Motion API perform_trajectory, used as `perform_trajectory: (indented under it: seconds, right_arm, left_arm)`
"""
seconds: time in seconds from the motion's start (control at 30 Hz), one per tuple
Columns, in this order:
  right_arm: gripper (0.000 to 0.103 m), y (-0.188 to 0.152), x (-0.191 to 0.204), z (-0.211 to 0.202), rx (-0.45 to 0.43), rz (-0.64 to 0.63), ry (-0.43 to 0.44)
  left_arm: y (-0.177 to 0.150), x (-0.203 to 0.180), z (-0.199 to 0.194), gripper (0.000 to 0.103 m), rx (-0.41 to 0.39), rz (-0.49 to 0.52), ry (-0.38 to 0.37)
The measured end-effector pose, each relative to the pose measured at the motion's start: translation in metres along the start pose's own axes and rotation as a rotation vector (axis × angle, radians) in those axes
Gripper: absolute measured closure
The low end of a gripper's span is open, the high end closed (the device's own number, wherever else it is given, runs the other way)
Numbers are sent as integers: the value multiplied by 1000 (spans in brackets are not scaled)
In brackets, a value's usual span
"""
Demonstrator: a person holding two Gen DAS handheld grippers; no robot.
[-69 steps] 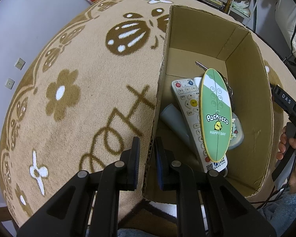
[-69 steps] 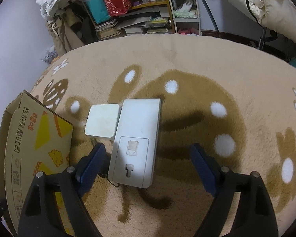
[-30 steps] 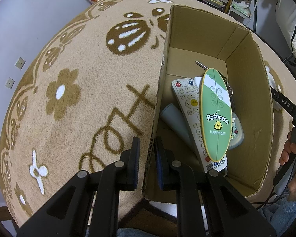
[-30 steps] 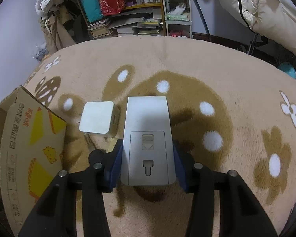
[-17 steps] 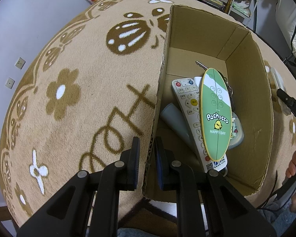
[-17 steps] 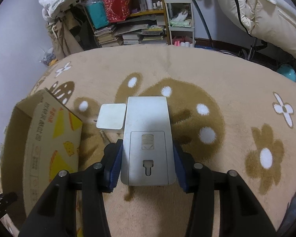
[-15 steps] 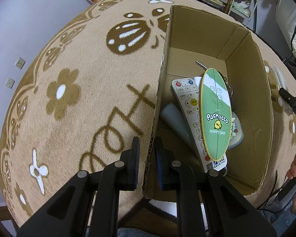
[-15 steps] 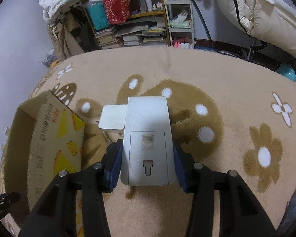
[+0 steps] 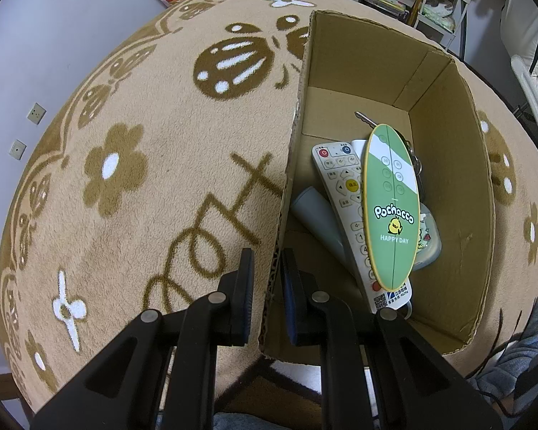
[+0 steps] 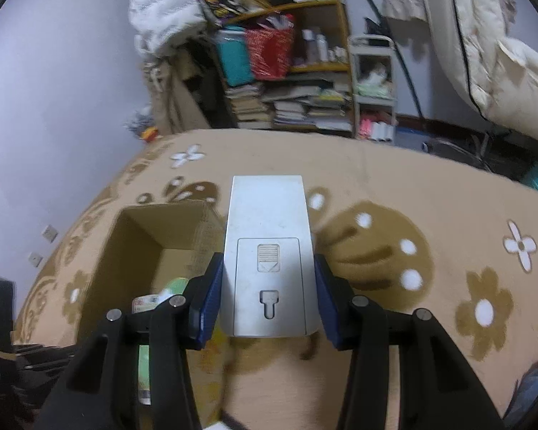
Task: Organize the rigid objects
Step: 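Carry the white switch plate into the box and open the right gripper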
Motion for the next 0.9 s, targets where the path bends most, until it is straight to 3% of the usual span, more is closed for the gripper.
perform_trajectory:
  seconds: [0.1,0.47,0.9]
  right_arm:
    - [52,2,25,-7,-26,-45,68]
    - [52,-19,90,-11,-3,-171,158]
    - [52,-51,97,16,87,-216,162]
  left_arm:
    - [0,0,0,88,0,1,1]
    - [0,0,0,88,0,1,1]
    - [0,0,0,88,0,2,2]
Point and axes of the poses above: each gripper's, at about its wrist camera, not at the fingertips, and z roughly the way its jaws point, x to its left, y to its top, the point moved 10 cm from there along z, roughly the way its jaws point
